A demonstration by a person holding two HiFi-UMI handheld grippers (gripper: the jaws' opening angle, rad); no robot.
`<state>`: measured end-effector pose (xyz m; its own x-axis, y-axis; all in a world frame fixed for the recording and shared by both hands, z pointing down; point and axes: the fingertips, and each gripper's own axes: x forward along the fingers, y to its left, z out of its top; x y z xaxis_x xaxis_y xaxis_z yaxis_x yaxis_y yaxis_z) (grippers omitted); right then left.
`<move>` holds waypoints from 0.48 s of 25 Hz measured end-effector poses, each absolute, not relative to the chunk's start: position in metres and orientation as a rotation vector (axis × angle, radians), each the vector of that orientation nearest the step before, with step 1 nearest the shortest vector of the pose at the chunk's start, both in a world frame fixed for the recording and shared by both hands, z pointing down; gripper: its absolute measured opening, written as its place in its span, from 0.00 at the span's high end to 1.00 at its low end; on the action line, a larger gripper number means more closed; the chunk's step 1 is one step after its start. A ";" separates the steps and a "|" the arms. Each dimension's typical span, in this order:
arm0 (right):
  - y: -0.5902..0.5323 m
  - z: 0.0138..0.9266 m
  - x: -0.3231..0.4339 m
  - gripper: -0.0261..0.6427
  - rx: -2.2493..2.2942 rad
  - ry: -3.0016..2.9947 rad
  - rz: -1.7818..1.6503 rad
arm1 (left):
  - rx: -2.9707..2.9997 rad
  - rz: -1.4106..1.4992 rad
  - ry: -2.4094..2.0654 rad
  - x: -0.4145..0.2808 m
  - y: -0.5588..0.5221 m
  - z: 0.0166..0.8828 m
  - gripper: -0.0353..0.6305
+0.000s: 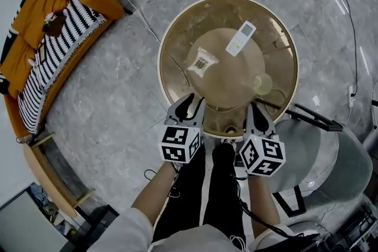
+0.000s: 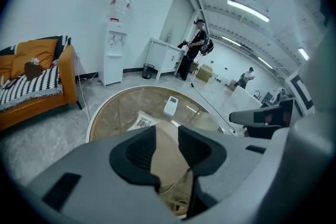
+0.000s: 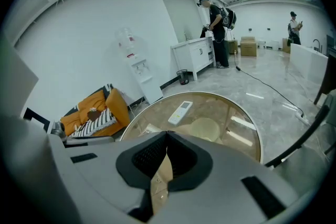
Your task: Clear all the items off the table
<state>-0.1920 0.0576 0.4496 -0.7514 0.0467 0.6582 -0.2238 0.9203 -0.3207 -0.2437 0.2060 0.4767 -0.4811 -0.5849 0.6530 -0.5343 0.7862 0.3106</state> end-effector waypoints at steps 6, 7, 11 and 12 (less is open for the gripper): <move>0.056 0.466 -0.197 0.92 0.162 -2.361 0.533 | 0.918 0.026 -2.119 -0.272 0.194 0.503 0.63; 0.056 0.468 -0.198 0.92 0.170 -2.359 0.540 | 0.935 0.053 -2.103 -0.276 0.192 0.509 0.60; 0.056 0.477 -0.197 0.92 0.193 -2.349 0.553 | 0.980 0.181 -2.054 -0.293 0.189 0.536 0.49; 0.056 0.479 -0.198 0.92 0.199 -2.349 0.549 | 0.992 0.210 -2.041 -0.297 0.188 0.544 0.47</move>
